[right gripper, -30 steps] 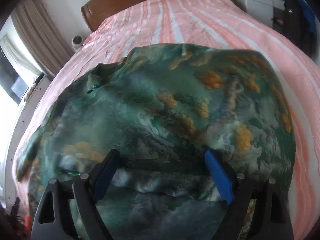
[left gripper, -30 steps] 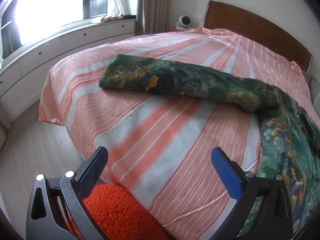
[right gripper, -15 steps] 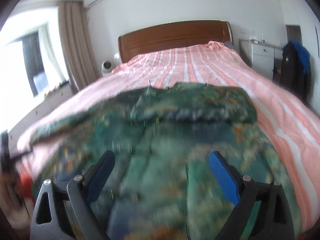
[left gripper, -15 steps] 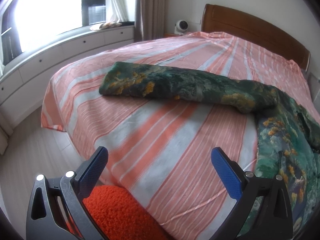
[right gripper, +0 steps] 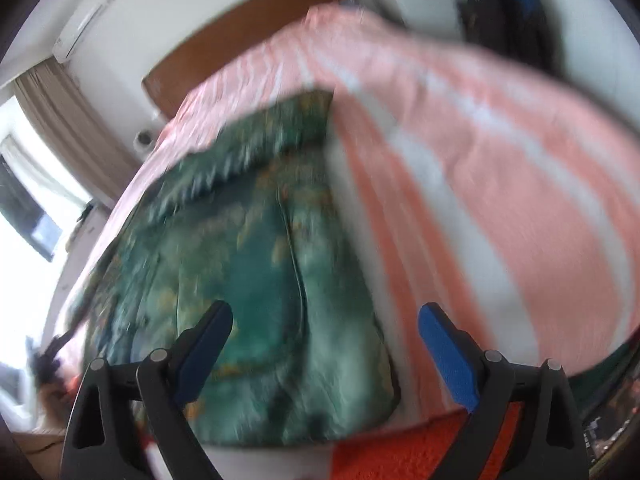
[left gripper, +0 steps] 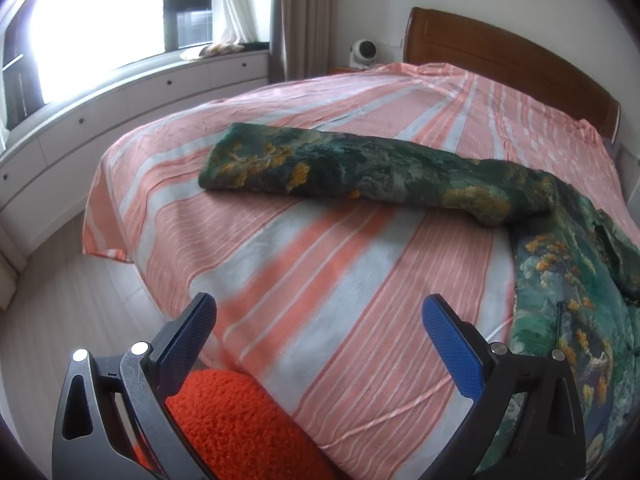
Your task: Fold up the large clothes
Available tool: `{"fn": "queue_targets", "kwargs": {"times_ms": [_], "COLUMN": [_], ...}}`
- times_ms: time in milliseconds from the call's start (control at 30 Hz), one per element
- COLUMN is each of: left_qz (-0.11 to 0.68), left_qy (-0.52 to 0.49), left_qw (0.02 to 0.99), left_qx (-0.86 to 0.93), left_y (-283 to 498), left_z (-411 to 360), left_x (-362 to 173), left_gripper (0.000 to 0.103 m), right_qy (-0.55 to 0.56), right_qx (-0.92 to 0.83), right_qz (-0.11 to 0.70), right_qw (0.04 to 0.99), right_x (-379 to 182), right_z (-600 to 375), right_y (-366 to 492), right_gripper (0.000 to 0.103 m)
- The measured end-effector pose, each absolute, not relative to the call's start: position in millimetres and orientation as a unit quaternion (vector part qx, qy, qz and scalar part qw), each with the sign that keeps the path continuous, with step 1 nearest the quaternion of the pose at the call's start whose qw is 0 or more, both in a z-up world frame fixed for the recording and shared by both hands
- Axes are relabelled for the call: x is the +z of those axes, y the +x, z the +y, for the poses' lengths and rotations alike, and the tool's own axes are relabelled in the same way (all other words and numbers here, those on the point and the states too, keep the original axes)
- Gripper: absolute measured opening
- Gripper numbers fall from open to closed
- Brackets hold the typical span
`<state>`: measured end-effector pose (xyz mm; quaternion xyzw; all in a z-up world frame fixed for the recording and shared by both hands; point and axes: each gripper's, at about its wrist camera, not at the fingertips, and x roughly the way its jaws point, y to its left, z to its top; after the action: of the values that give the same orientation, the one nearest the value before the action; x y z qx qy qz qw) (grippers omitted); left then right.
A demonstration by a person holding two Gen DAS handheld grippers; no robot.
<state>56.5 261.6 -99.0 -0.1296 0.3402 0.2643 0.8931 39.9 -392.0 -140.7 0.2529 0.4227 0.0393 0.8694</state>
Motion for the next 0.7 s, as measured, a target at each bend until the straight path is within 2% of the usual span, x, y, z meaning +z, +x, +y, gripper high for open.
{"fn": "queue_targets", "kwargs": {"times_ms": [100, 200, 233, 267, 467, 600, 633, 700], "left_qz": [0.34, 0.334, 0.333, 0.332, 0.335, 0.342, 0.341, 0.338], "left_qy": [-0.13, -0.137, -0.14, -0.144, -0.143, -0.129, -0.127, -0.129], "left_qw": [0.893, 0.894, 0.894, 0.893, 0.893, 0.894, 0.895, 0.897], "left_qx": [0.264, 0.266, 0.267, 0.268, 0.266, 0.259, 0.258, 0.254], "left_y": [56, 53, 52, 51, 53, 57, 56, 54], "left_z": [262, 264, 266, 267, 269, 263, 263, 263], "left_x": [-99, -98, -98, -98, -100, -101, -100, -97], "left_gripper": [0.103, 0.103, 0.103, 0.103, 0.103, 0.103, 0.103, 0.103], "right_qy": [0.211, 0.21, 0.217, 0.223, 0.199, 0.168, 0.165, 0.153], "right_qx": [0.064, 0.061, 0.063, 0.067, 0.079, 0.05, 0.041, 0.019], "right_qz": [0.469, 0.479, 0.479, 0.479, 0.492, 0.488, 0.485, 0.476], "right_qw": [0.855, 0.85, 0.848, 0.846, 0.844, 0.855, 0.858, 0.866], "right_x": [-158, -162, -161, -159, -140, -145, -145, -145], "right_z": [-378, -376, -377, -378, -357, -357, -358, -356], "right_y": [52, 57, 57, 56, 31, 33, 36, 40], "right_gripper": [0.086, 0.048, 0.025, 0.014, 0.012, 0.014, 0.022, 0.047]}}
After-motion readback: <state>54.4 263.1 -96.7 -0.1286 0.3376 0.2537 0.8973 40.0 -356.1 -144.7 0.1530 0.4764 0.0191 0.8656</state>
